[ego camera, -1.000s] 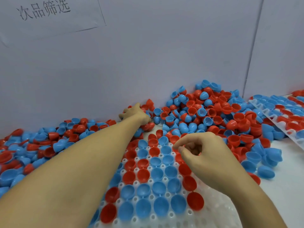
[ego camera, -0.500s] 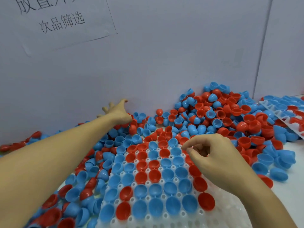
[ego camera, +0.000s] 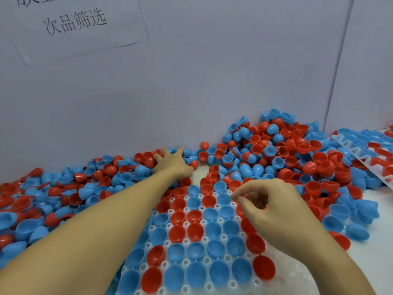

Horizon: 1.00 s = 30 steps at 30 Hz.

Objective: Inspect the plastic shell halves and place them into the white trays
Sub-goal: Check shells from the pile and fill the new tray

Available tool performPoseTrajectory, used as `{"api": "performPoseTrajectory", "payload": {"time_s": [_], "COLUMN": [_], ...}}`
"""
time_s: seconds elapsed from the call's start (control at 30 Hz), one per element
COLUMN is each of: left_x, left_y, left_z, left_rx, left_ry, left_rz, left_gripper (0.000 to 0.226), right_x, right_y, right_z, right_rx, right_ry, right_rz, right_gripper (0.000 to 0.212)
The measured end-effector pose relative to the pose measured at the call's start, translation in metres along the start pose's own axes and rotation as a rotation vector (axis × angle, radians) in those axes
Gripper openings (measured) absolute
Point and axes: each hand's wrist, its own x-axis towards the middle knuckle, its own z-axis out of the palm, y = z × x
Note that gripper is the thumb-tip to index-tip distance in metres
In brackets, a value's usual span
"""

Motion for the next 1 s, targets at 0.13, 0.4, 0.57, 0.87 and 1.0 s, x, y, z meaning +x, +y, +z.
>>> {"api": "performPoseTrajectory", "payload": {"time_s": [0.13,0.4,0.57,0.87,1.0], "left_x": [0.006,0.022,0.022,0.011,0.008], "left_y": [-0.006,-0.03,-0.035,-0.055,-0.06], "left_z": [-0.004,-0.019,-0.04,-0.067,-0.068], "left_rx": [0.042,-0.35,-1.033,-1.258,-1.248], "left_ry": [0.034,0.213,0.383,0.35,0.299], "left_rz": [0.026,0.01,-0.113,-0.21,-0.2], "left_gripper": [0.06,0.038,0.013,0.029,0.03], "right_x": [0.0,0.001,0.001,0.001,0.001], "right_y": [0.0,0.002,0.002,-0.002,-0.002], "right_z": [0.001,0.001,0.0,0.003,0.004], "right_rx": [0.004,0.003,0.007,0.015,0.014], "right_ry": [-0.009,0.005,0.007,-0.007,-0.014], "right_rz": [0.009,0.014,0.011,0.008,0.013], "right_gripper": [0.021,0.021,0.022,0.023,0.023]}}
